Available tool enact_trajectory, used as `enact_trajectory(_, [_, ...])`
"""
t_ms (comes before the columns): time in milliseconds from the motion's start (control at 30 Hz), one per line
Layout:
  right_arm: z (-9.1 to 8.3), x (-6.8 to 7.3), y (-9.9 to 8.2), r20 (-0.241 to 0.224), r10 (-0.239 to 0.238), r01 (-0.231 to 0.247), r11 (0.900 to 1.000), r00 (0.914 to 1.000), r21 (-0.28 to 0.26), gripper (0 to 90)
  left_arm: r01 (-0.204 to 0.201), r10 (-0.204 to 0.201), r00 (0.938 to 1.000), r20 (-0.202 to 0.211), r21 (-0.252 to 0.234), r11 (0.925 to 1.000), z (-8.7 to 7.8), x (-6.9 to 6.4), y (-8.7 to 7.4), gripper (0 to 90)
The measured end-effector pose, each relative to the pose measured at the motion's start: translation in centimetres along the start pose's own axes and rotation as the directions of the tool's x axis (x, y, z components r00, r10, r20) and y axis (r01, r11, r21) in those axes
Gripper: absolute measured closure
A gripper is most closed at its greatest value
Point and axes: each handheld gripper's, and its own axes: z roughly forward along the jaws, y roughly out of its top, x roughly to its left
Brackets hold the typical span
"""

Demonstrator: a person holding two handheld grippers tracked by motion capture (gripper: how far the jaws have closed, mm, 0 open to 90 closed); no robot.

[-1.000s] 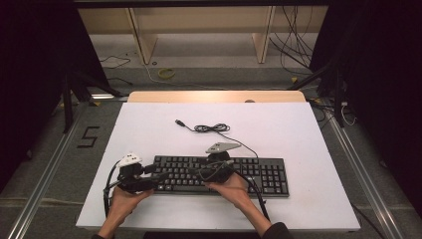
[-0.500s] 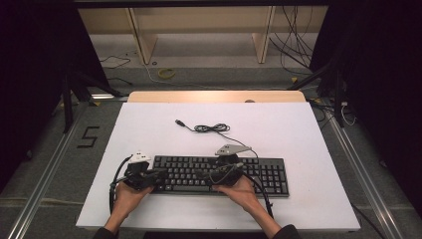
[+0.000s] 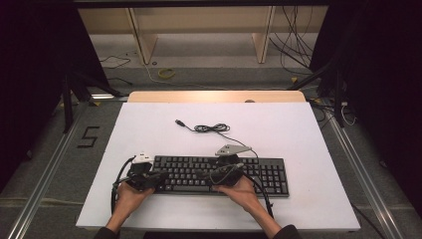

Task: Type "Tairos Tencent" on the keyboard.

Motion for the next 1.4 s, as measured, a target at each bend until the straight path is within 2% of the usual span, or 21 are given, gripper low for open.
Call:
enact_trajectory(67, [0.0,0.0,0.0,0.000,0.001,-0.001,1.0000,1.0000,-0.001,32.7,0.011,-0.011,0.9999,0.005,-0.004,0.9999,0.0,0.1,-0.1,89.3])
enact_trajectory(267, [0.1,0.0,0.0,0.001,-0.004,0.004,1.0000,1.0000,0.001,32.7,0.007,-0.007,1.0000,-0.003,-0.007,1.0000,-0.2,-0.1,0.0,89.1])
enact_trajectory(367, [0.1,-0.1,0.0,0.003,-0.001,0.001,1.0000,1.0000,0.000,32.7,0.012,-0.012,0.9999,0.004,-0.024,0.9996,-0.4,-0.2,0.1,88.1])
enact_trajectory(667, [0.1,-0.2,0.0,0.008,0.000,0.000,1.0000,1.0000,-0.001,34.3,0.022,-0.018,0.9985,0.051,-0.084,0.9962,-1.3,-0.3,0.0,72.3])
enact_trajectory(767, [0.1,-0.3,0.1,0.012,-0.004,0.004,1.0000,0.9999,-0.003,37.8,0.028,-0.022,0.9974,0.069,-0.100,0.9946,-1.4,-0.4,-0.1,61.3])
enact_trajectory(867, [0.3,-0.3,0.1,0.017,-0.007,0.007,1.0000,0.9998,0.005,42.9,0.039,-0.029,0.9956,0.089,-0.110,0.9932,-1.4,-0.4,-0.2,52.9])
enact_trajectory(1000, [0.5,-0.4,0.1,0.025,-0.009,0.008,0.9999,0.9997,0.012,47.5,0.036,-0.021,0.9936,0.111,-0.142,0.9892,-1.7,-0.7,-0.2,44.0])
enact_trajectory(1167, [0.8,-0.4,0.2,0.038,-0.012,0.011,0.9996,0.9992,0.026,57.7,0.024,-0.002,0.9920,0.126,-0.176,0.9842,-2.1,-1.1,-0.3,37.7])
enact_trajectory(1400, [1.3,-0.6,0.3,0.053,-0.019,0.016,0.9988,0.9984,0.047,71.2,0.025,0.001,0.9916,0.129,-0.198,0.9798,-2.5,-1.5,-0.3,35.1])
